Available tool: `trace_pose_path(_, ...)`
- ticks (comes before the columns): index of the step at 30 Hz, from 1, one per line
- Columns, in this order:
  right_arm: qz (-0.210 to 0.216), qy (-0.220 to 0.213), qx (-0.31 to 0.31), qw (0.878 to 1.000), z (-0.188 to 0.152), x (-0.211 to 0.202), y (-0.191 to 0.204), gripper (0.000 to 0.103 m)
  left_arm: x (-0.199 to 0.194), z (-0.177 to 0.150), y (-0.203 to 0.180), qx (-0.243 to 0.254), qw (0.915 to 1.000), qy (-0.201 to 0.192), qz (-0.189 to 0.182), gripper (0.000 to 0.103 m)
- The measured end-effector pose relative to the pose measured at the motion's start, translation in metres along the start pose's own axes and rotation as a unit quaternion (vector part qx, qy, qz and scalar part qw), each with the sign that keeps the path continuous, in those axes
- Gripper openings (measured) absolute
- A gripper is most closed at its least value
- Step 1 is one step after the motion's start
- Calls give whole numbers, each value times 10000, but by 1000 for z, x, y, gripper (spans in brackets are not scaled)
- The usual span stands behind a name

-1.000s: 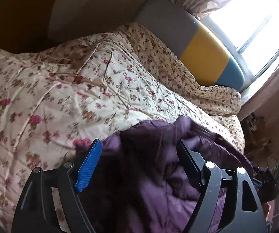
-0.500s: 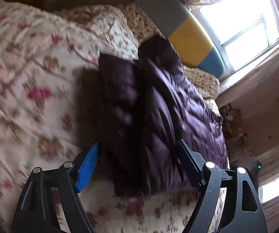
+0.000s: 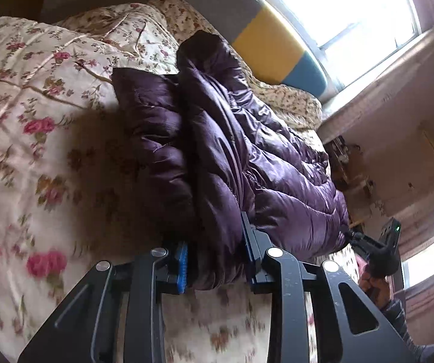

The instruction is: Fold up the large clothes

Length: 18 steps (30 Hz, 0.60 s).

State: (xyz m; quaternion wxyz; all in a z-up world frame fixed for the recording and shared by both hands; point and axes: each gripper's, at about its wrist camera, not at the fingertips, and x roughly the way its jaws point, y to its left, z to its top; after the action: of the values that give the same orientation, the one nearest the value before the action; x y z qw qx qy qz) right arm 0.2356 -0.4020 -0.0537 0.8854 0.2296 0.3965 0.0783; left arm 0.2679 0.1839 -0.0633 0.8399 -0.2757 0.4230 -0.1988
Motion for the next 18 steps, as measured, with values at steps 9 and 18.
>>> trace_pose_path(9, 61, 388, -277, 9988, -88, -72, 1, 12, -67, -85, -7, 32, 9997, 231, -47, 28)
trace_pose_path(18, -10, 599, -310, 9977, -166, -127, -3, 14, -130, -175, -20, -40, 9996, 290, 63, 28)
